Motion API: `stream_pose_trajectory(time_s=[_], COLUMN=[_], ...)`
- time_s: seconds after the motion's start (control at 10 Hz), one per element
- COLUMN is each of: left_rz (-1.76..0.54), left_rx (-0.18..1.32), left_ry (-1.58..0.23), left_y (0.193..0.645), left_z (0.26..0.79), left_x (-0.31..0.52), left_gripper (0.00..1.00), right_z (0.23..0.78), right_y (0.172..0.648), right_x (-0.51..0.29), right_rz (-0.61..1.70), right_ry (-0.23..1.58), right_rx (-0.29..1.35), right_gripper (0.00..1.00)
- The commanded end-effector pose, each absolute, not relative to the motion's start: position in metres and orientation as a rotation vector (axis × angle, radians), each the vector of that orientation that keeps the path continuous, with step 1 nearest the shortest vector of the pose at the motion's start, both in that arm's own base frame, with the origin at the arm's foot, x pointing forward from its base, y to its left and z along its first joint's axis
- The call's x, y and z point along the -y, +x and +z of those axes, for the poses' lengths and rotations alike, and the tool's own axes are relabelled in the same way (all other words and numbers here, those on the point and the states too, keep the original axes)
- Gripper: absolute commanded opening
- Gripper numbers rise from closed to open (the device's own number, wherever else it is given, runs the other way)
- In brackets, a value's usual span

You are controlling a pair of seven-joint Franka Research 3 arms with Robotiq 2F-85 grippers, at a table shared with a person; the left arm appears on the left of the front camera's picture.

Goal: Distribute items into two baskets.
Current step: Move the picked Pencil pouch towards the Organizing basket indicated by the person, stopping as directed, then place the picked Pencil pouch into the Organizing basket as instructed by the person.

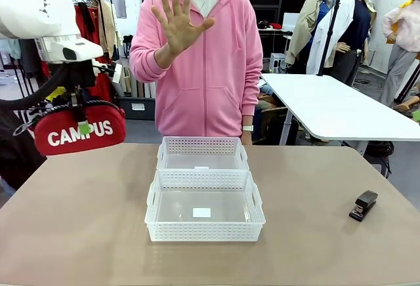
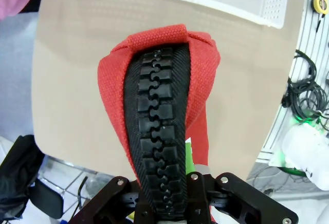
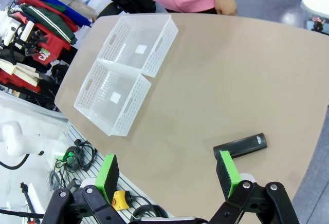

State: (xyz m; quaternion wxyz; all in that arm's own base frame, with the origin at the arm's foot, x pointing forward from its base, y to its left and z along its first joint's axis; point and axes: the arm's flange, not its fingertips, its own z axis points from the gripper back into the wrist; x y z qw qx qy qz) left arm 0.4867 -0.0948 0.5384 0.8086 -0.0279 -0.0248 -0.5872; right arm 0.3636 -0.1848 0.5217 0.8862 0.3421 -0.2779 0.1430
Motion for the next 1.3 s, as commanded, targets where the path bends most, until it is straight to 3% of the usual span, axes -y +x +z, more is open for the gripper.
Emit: stream_pose_trajectory(time_s=[0.0,1.2], left_rz=[-1.294,-1.256], left_rx=[0.046,0.053], left_ry=[-0.115,-0.060], left_y=[0.497,0.487], left_z=[0.529,0.538], left_x=[0.092,0.095], left_gripper=[0.00,0.00], right_z=[0.523,0.523], right_y=[0.363,0.363], right_x=[0.184,0.184], right_rz=[0.301,0.301], right_ry=[0.709,0.709], right_rx=[0.585,0.585], right_gripper=[1.00,1.00])
